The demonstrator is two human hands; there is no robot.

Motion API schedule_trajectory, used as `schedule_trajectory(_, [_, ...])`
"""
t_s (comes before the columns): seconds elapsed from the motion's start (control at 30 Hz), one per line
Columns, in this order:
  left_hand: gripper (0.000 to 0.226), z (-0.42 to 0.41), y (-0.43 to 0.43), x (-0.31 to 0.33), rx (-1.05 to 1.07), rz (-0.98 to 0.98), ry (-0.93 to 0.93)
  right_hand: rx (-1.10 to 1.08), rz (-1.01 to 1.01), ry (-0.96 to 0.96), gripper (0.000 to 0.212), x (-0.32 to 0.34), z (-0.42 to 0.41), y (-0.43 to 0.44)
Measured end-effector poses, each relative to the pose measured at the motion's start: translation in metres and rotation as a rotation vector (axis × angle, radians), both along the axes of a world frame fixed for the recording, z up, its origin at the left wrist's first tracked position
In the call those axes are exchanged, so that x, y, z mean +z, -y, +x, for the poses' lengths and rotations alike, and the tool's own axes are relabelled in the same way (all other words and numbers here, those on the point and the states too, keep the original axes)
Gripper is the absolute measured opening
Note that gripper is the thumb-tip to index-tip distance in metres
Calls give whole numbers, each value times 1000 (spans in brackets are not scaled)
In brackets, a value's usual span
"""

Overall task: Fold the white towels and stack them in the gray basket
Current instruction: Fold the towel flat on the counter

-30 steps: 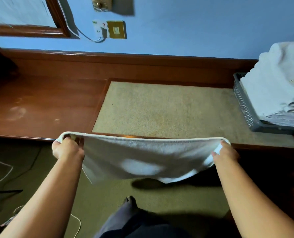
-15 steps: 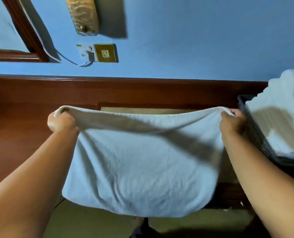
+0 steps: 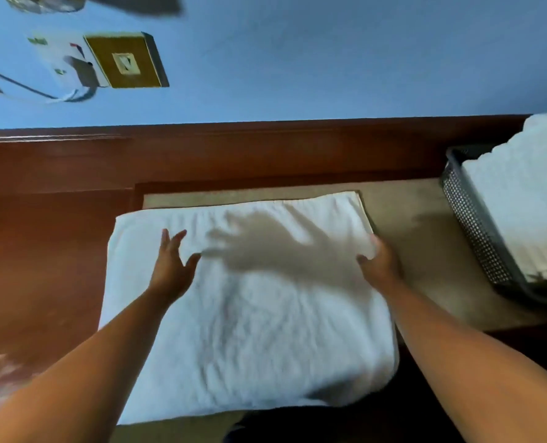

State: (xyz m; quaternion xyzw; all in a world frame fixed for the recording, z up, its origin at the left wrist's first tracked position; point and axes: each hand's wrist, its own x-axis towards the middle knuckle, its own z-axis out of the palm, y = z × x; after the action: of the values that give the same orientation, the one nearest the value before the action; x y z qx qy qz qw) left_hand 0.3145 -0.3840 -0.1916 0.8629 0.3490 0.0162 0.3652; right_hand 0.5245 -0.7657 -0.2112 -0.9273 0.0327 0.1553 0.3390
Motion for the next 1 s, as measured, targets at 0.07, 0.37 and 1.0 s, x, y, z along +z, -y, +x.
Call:
schedule_trajectory(0.07, [56,-10,38,-26,-181,-5,-18,-52,-18,-89,60,-15,-38,27])
schedule_trajectory(0.37, [37,-45,174,-59,-711,49,-204,-136,-127,-277,25,-33,-131,119])
schedule_trajectory(1.0, [47,-72,249,-23,-675,134,-537,-12,-151,-38,30,-37,-167,123])
